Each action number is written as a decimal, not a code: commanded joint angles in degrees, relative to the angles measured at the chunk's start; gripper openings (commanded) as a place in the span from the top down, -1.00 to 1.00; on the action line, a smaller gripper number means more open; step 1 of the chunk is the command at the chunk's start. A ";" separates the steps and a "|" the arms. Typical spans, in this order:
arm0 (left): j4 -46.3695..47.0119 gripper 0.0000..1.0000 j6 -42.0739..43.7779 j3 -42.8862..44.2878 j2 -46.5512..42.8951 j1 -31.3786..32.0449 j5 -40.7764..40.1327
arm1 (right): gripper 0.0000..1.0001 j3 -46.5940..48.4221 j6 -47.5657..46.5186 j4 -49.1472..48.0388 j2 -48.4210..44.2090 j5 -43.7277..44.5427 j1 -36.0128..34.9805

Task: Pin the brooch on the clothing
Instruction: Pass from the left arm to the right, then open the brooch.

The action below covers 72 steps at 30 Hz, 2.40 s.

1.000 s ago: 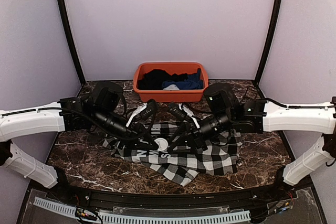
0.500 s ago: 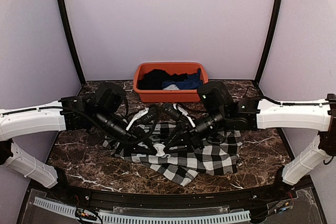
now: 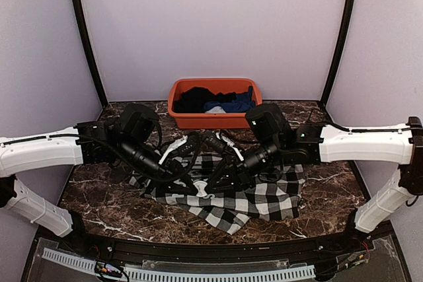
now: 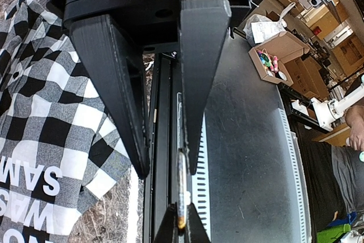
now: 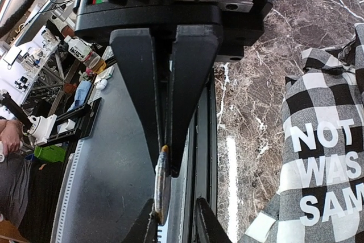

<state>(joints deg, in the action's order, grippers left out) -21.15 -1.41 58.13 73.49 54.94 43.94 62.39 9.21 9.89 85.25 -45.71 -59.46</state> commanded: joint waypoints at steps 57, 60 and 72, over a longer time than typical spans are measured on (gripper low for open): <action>61.93 -0.26 -31.62 -10.43 10.29 -0.62 -7.39 | 1.00 -36.74 13.54 -56.30 -23.03 50.93 -8.50; 66.33 -0.13 -34.85 -11.05 11.46 -1.00 -6.26 | 1.00 -37.22 13.32 -56.15 -23.17 51.48 -8.64; 73.44 0.34 -40.60 -9.78 15.95 -1.24 -4.23 | 1.00 -38.52 12.58 -57.51 -23.01 52.36 -8.79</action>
<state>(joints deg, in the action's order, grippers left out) 48.31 -39.40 47.11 88.53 53.91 38.02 24.80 22.11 -44.88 62.65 5.63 -67.64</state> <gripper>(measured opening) 0.346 0.009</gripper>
